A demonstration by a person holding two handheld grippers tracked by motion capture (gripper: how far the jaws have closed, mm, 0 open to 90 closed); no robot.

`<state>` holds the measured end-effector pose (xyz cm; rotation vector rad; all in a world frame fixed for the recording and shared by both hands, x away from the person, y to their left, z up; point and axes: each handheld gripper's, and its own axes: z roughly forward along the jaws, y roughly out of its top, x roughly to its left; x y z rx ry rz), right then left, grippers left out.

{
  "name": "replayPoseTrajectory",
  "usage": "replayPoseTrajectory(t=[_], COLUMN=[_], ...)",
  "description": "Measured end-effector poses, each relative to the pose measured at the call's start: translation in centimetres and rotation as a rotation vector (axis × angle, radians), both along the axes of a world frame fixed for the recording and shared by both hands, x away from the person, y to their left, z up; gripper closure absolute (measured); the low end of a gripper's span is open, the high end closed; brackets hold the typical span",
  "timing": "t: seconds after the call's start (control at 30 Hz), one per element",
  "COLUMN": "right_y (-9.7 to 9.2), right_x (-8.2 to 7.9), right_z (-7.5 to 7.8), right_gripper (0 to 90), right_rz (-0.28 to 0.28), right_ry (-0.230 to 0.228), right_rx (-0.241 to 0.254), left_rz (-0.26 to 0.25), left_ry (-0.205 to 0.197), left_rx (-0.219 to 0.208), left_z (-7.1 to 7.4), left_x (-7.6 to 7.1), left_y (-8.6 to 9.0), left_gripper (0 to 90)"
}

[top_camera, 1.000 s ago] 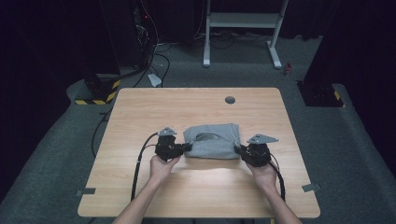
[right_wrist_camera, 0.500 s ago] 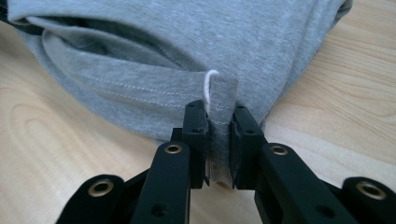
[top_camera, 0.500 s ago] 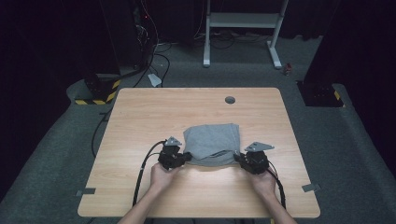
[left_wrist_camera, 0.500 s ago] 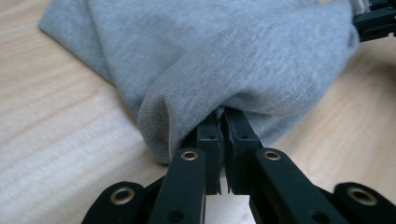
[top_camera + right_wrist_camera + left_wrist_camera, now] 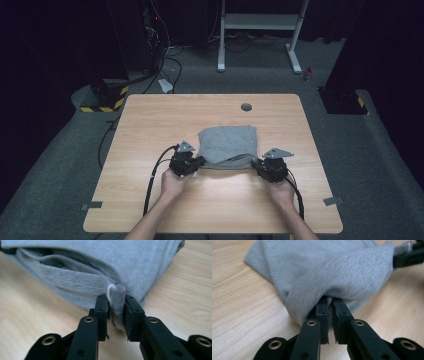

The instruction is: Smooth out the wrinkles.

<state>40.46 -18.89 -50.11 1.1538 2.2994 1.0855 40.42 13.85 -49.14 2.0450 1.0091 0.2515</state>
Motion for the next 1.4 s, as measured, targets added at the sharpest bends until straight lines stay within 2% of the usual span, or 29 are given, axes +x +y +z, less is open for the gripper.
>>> replayPoseTrajectory(t=[0.17, 0.33, 0.5, 0.57, 0.63, 0.77, 0.83, 0.9, 1.0, 1.07, 1.17, 1.23, 1.27, 1.3, 1.4], right_y=[-0.5, -0.7, -0.8, -0.9, -1.4, -2.1, -2.4, -2.4, -2.1, -1.6, -0.8, -0.7, -0.6, -0.6, -0.5], right_x=[-1.4, -2.1, -2.9, -3.1, -3.2, -3.4, -3.6, -3.7, -3.4, -2.9, -1.8, -1.1, -0.9, -0.7, -0.6], right_z=[-0.4, -0.9, -0.8, -0.8, -0.9, -0.4, 0.1, 0.7, 1.4, 1.6, 1.2, 0.7, 0.5, 0.3, 0.1], right_gripper=[73.6, 74.5, 70.9, 69.0, 68.4, 66.7, 65.3, 63.5, 63.3, 63.3, 60.7, 60.3, 62.2, 67.3, 81.2], right_rz=[0.016, 0.028, 0.054, 0.064, 0.064, 0.057, 0.052, 0.042, 0.015, 0.004, -0.021, -0.044, -0.049, -0.05, -0.041], right_ry=[0.002, 0.032, 0.031, 0.056, 0.08, 0.081, 0.064, 0.052, 0.03, 0.031, 0.056, 0.09, 0.098, 0.111, 0.115], right_rx=[-0.036, -0.033, -0.073, -0.08, -0.052, -0.018, 0.002, 0.025, 0.034, 0.014, -0.023, -0.01, -0.008, -0.004, -0.009], left_rz=[-0.026, -0.038, -0.052, -0.05, -0.045, -0.038, -0.022, -0.008, 0.009, 0.023, 0.037, 0.056, 0.056, 0.052, 0.036], left_ry=[0.016, 0.022, 0.027, 0.022, 0.017, -0.008, -0.024, -0.04, -0.033, -0.033, -0.02, -0.024, -0.024, -0.019, -0.002], left_rx=[0.007, 0.015, 0.005, 0.018, 0.013, 0.007, 0.013, 0.041, 0.037, 0.063, 0.063, 0.032, 0.032, -0.006, -0.005], left_z=[-0.5, -0.8, -0.7, -0.5, -0.2, 0.9, 1.2, 1.3, 1.0, 0.6, 0.1, 0.0, 0.0, 0.0, -0.3], left_x=[-1.4, -2.2, -2.8, -2.9, -3.2, -3.7, -3.9, -3.8, -3.1, -2.3, -1.1, -0.8, -0.8, -0.5, -0.2], left_y=[0.2, 0.6, 0.9, 1.2, 1.6, 2.1, 2.1, 2.0, 1.6, 1.1, 0.3, 0.2, 0.2, 0.1, 0.0], left_gripper=[80.1, 80.1, 85.5, 86.9, 87.3, 87.4, 84.9, 79.2, 72.9, 67.3, 65.2, 67.5, 71.1, 76.0, 86.6])
